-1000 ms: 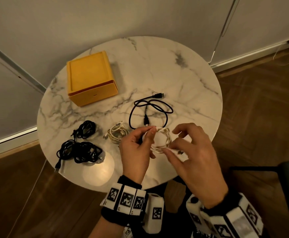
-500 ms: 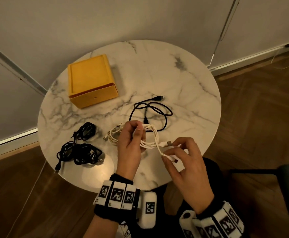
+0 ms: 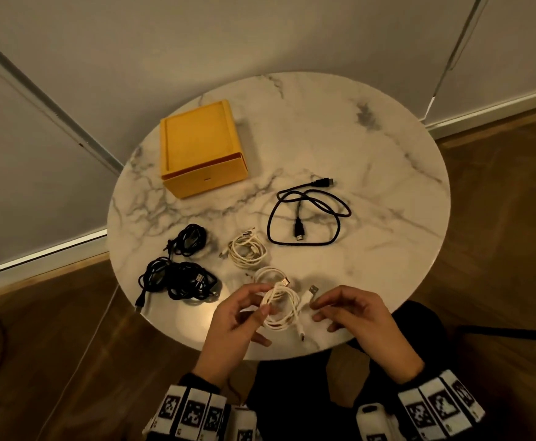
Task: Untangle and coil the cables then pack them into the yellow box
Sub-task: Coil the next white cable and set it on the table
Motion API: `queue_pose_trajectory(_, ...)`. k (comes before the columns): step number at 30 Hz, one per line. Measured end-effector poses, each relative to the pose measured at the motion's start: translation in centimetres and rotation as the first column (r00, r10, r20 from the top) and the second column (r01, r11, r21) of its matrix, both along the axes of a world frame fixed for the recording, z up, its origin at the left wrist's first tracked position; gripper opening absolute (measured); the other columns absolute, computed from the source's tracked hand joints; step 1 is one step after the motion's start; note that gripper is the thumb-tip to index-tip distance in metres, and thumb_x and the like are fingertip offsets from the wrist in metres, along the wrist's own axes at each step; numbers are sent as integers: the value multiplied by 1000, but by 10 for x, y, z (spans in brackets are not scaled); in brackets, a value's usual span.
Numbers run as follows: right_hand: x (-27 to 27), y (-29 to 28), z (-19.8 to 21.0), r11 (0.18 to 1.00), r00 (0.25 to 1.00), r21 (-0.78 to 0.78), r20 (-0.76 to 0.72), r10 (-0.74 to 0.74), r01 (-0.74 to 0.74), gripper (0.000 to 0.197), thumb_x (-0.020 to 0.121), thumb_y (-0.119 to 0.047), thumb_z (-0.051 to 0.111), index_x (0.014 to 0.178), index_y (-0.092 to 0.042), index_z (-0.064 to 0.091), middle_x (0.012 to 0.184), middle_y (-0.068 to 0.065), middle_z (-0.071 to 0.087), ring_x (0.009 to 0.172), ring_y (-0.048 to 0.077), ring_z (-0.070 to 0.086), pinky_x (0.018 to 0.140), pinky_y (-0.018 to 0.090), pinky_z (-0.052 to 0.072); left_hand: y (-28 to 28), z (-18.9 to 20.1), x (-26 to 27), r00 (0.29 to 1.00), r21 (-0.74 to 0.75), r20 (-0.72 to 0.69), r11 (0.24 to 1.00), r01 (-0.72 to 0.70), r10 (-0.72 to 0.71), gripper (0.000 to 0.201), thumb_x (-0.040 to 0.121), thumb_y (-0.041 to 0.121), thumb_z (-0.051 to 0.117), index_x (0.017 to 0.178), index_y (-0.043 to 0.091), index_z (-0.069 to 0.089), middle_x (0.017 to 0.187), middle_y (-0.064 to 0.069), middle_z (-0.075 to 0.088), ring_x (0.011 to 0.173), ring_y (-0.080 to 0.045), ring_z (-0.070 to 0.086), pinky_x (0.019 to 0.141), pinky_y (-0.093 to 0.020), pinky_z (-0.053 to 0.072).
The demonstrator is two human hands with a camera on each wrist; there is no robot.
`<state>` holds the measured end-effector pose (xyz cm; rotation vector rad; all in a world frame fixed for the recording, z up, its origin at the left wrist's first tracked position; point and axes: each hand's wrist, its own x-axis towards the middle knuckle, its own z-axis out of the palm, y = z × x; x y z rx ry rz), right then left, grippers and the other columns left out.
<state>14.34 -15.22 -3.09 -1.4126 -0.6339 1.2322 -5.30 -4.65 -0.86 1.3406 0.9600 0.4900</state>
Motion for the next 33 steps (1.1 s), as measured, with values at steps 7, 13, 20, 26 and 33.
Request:
queue_pose_trajectory(7,2,18,-20,969,997,-238,-6,72,-72,16,92,6,54,79,5,64,67,17,69,56,25,61,45,26,45,15,-17,-33,980,51,-195,998,36,-25,28,92,2,59,105,23,73,98,-2,71,67,-18,65,50,-28,53)
queue_pose_trajectory(13,10,22,-16,951,994,-295,-80,74,-95,18,93,4,53,78,1,63,66,16,69,48,22,65,43,25,51,16,-13,-20,968,206,-239,971,125,-74,27,91,2,60,112,15,71,108,6,72,64,8,58,54,-7,43)
queue_pose_trajectory(20,9,19,-18,953,995,-292,-77,63,-83,15,93,2,54,82,3,63,67,15,70,49,21,65,45,23,51,29,-24,-24,896,462,-442,867,183,47,11,86,26,65,96,24,71,97,12,67,79,-4,63,65,-16,46)
queue_pose_trajectory(26,10,21,-18,954,996,-291,-83,45,-67,15,92,3,54,80,2,63,66,17,69,48,23,65,43,25,51,38,-13,-19,901,483,-432,852,202,32,9,83,24,73,92,26,71,95,14,65,75,-6,64,66,-20,48)
queue_pose_trajectory(33,32,39,-1,942,972,-308,-142,-187,136,13,94,-5,53,86,-2,62,65,17,67,44,26,59,38,24,42,75,42,35,906,518,-416,799,306,-77,8,86,11,69,85,19,72,74,7,71,61,-10,66,61,-23,53)
